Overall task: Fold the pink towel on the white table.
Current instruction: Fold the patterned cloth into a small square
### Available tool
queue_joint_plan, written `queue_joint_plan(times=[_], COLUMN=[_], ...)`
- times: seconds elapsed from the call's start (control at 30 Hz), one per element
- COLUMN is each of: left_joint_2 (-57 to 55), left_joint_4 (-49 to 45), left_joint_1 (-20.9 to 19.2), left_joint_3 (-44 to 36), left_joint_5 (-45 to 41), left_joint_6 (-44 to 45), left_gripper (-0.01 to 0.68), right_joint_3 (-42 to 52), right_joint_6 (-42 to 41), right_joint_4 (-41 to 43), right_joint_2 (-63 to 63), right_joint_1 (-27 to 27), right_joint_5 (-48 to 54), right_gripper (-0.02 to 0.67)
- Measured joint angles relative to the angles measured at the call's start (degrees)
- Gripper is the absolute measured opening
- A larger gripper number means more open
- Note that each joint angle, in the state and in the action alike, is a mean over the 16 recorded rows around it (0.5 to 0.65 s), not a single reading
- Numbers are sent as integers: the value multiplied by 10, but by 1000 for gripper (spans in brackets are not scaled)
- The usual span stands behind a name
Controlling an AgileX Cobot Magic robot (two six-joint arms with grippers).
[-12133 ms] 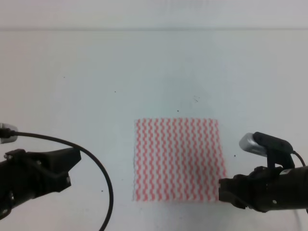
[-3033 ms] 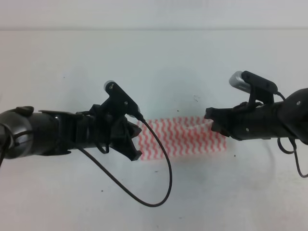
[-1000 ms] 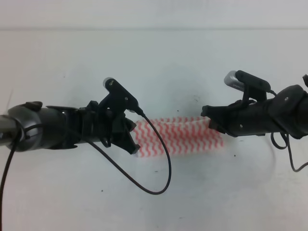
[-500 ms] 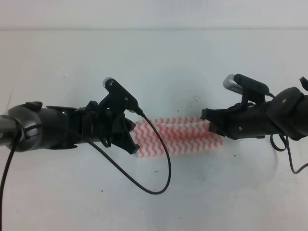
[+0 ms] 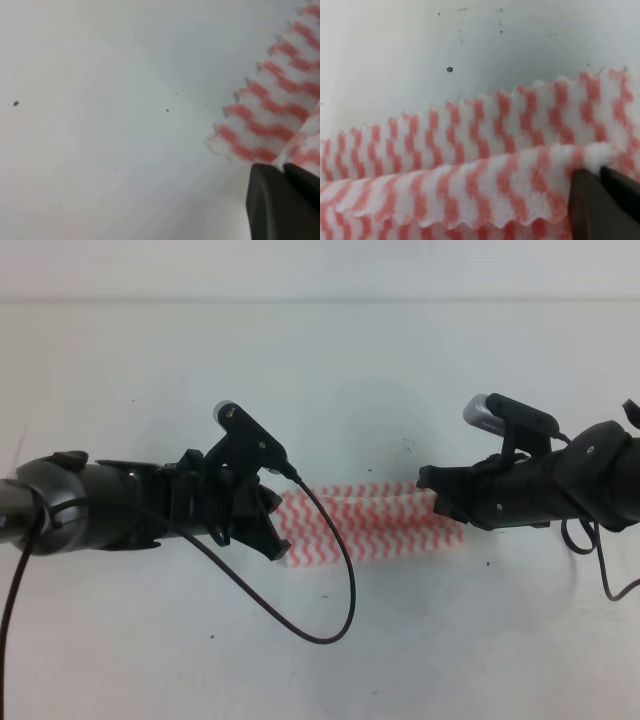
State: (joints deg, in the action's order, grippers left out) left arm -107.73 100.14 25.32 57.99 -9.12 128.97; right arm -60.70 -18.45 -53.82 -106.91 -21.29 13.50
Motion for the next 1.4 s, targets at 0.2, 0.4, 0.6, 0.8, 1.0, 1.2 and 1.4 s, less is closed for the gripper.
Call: queue_joint_plan(times=[0.2,0.4,0.6,0.8,1.0,1.2,1.4], left_joint_2=[1,1,1,-2,-8,-14,-16], left_joint_4=[0,0,0,0,0,0,0], left_joint_1=[0,0,0,0,0,0,0], left_joint_3=[0,4,9,14,16,16,17], left_joint_5=[0,-1,-2,-2,2,4,4], left_joint_6=[0,0,0,0,0,0,0], left_gripper=[0,0,0,0,0,0,0], right_joint_3=[0,0,0,0,0,0,0], right_joint_6=[0,-1,-1,-1,0,0,0], right_joint_4=[0,0,0,0,0,0,0], right_joint_2=[2,2,2,1,1,3,2], right_joint_1=[0,0,0,0,0,0,0], right_joint_5=[0,0,1,2,2,2,2], right_gripper=[-2,-2,-2,-2,-2,-2,-2])
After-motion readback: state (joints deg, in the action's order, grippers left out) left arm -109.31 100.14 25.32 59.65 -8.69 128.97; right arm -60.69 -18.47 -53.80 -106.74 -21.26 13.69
